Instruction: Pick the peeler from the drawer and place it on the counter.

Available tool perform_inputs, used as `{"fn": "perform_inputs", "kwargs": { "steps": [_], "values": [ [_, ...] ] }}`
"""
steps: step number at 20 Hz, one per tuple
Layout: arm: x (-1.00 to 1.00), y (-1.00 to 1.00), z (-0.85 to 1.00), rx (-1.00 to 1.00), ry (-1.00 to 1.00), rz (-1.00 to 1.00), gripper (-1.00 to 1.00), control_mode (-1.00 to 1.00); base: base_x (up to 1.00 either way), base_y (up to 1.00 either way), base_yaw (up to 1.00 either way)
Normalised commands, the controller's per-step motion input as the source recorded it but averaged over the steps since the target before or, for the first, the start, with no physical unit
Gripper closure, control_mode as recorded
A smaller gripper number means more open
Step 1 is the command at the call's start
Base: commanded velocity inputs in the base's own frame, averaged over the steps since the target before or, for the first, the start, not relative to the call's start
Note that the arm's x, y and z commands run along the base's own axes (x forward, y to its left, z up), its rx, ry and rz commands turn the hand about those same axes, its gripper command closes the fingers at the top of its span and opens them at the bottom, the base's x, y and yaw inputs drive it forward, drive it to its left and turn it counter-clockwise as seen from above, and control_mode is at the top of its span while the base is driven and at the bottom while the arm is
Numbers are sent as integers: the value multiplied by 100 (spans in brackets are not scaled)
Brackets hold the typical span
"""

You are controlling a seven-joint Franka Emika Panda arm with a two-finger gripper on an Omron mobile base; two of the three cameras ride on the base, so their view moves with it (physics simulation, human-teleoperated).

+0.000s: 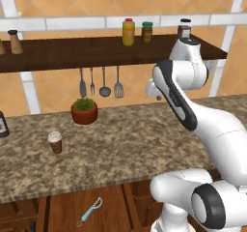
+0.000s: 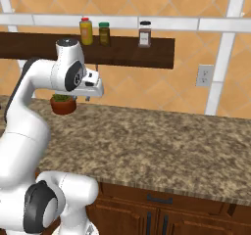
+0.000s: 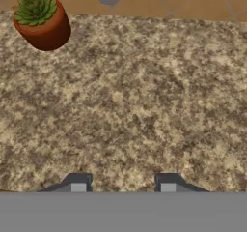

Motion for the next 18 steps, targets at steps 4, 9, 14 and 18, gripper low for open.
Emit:
{"fn": "perform_inputs", "kwargs": {
  "steps": [4, 9, 14, 18],
  "values": [
    [-57, 0, -22, 3, 8, 0, -100, -100, 0, 0, 0],
    [-86, 4, -61, -1, 12, 0, -100, -100, 0, 0, 0],
    [-64, 1, -56, 3, 5, 1, -100, -100, 0, 0, 0],
    [-21, 0, -21, 1, 4, 0, -100, 100, -12, -4, 3]
  ]
}}
